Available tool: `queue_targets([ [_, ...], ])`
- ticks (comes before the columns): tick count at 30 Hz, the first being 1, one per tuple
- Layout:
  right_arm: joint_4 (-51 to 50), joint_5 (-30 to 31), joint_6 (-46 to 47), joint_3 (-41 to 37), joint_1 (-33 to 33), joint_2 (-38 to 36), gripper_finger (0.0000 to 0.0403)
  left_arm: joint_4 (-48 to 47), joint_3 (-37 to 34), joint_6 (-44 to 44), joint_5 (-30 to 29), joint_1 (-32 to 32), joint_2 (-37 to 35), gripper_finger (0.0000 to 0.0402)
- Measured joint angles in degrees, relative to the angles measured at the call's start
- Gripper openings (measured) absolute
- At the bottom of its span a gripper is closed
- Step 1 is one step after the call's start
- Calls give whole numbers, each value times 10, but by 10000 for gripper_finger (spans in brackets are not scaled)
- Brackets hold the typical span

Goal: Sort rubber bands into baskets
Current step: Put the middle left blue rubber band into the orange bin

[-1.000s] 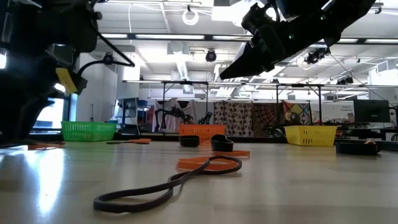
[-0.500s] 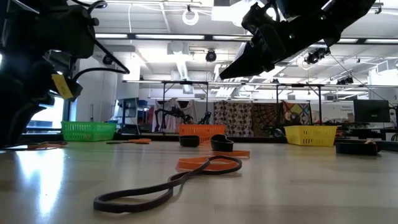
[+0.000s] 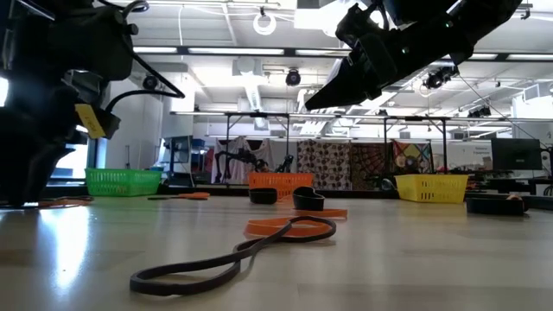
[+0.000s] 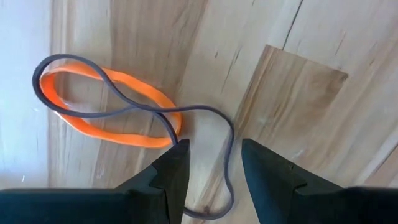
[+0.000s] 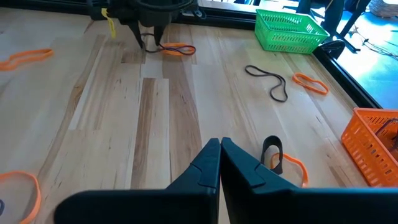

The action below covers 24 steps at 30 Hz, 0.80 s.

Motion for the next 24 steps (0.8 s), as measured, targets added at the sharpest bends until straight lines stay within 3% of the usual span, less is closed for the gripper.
queue_targets([
  [8, 0, 0, 0, 0, 0, 0, 0, 11, -22, -12, 4, 0, -1, 129],
  [18, 0, 0, 4, 0, 0, 0, 0, -3, 32, 49, -13, 0, 1, 9],
  [24, 0, 0, 5, 0, 0, 0, 0, -45, 87, 51, -43, 0, -2, 5],
])
